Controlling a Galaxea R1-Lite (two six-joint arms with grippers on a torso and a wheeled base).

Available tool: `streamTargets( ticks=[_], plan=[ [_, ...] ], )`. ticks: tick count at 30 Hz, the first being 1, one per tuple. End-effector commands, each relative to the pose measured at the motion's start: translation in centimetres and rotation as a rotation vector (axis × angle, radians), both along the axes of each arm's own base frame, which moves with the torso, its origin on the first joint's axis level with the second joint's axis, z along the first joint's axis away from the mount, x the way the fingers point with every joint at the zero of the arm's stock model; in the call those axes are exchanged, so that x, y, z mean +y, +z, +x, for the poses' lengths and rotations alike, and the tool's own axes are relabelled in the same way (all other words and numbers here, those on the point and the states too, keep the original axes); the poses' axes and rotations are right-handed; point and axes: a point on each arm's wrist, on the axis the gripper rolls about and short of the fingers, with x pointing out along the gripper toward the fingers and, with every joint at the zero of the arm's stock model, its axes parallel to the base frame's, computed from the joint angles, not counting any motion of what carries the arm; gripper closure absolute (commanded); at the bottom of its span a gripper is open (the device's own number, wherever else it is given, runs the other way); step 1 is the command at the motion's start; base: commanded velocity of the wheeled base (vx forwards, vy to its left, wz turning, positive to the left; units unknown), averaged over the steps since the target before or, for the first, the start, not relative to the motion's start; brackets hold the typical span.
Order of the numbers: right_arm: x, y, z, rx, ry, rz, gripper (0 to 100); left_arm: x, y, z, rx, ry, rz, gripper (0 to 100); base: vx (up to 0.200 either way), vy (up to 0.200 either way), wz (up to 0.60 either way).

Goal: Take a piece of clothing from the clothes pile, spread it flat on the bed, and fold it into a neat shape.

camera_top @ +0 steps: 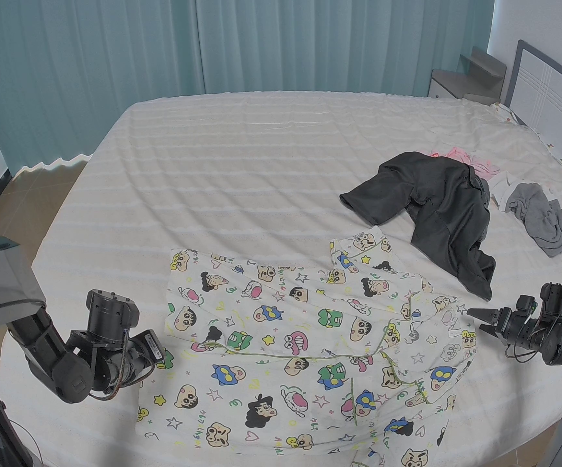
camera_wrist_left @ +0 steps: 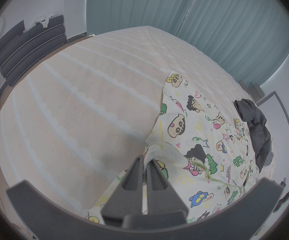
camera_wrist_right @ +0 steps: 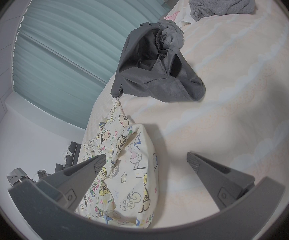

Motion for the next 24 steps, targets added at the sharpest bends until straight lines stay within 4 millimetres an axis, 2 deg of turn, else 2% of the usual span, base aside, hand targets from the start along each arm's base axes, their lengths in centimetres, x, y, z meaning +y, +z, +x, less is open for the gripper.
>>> streamTargets(
  ticks=[1,5,6,11,15,17,20,22,24],
  plan=[
    [0.0,0.0,0.0,0.001,0.001,0.0,0,0.0,-0.9,0.6,0.007,0.006,0.001,100,0.0,0.0,0.0],
    [0.0,-0.1,0.0,0.002,0.001,0.001,0,-0.1,-0.8,0.7,-0.01,-0.001,-0.012,100,0.0,0.0,0.0],
    [0.0,0.0,0.0,0.001,0.001,0.0,0,-0.1,-0.8,0.7,-0.01,-0.007,-0.018,0,0.0,0.0,0.0],
    [0.0,0.1,0.0,0.004,-0.006,0.014,0,0.5,-0.3,0.6,-0.019,0.0,-0.037,0,0.0,0.0,0.0],
    [0.0,0.4,-0.1,0.003,-0.011,0.022,0,1.6,1.1,-0.1,-0.047,0.004,-0.084,0,0.0,0.0,0.0],
    [0.1,0.8,-0.3,0.0,-0.01,0.02,0,1.9,2.0,-1.2,-0.058,-0.028,-0.127,0,0.0,0.0,0.0],
    [0.6,1.7,-0.9,-0.013,0.0,0.016,0,2.3,3.8,-4.1,-0.089,-0.086,-0.209,0,0.0,0.0,0.0],
    [1.2,1.9,-1.1,-0.012,0.017,0.014,0,2.3,4.4,-5.3,-0.103,-0.086,-0.25,0,0.0,0.0,0.0],
    [1.4,2.0,-1.2,-0.011,0.023,0.013,0,2.3,4.6,-5.7,-0.106,-0.084,-0.262,0,0.0,0.0,0.0]
  ],
)
